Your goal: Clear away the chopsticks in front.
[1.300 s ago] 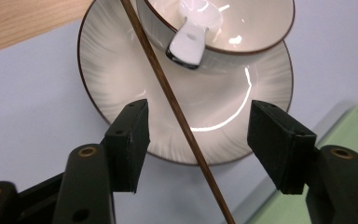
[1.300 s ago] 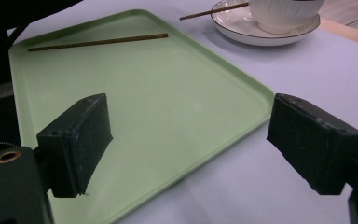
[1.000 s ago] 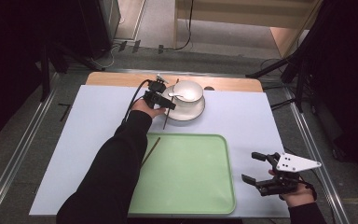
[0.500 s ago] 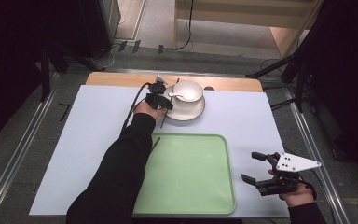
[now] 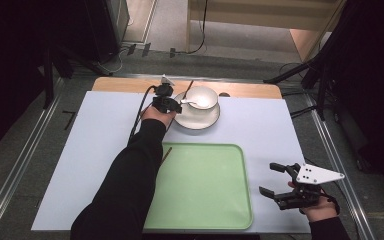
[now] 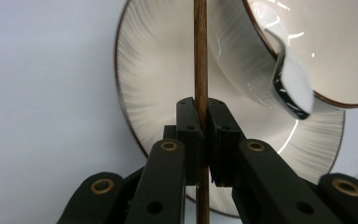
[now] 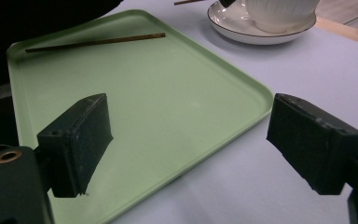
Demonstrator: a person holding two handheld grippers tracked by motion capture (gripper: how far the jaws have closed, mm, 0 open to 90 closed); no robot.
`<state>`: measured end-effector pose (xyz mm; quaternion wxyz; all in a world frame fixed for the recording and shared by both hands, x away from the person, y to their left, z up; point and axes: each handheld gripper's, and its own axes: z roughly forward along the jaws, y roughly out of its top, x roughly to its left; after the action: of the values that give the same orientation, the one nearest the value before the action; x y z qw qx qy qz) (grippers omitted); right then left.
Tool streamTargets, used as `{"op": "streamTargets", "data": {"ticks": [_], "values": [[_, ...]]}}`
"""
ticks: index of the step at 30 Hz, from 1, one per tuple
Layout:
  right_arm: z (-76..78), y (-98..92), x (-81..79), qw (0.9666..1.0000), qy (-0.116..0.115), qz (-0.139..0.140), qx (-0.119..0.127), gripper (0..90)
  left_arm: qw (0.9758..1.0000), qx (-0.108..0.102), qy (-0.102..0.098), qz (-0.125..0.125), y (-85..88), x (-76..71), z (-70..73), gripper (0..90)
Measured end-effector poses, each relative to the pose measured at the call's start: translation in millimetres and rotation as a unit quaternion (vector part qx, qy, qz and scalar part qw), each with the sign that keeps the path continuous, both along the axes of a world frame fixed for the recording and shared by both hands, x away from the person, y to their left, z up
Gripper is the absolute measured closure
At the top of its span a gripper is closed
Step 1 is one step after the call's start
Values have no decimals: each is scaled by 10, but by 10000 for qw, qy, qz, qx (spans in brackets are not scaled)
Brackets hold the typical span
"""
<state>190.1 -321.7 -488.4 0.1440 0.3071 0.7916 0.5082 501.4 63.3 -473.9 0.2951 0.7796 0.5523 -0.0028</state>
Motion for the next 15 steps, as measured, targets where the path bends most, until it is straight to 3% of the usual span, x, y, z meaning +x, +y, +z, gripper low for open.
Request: {"op": "streamTargets", "data": {"ticks": [7,15], "values": [[4,3,-5,10000,-30,22,7,144,9999,-66,-96,-44,297,-45,225,856],[4,8,-14,10000,-12,23,-11,143,9991,-37,-258,-323,546,-267,296,855]]}}
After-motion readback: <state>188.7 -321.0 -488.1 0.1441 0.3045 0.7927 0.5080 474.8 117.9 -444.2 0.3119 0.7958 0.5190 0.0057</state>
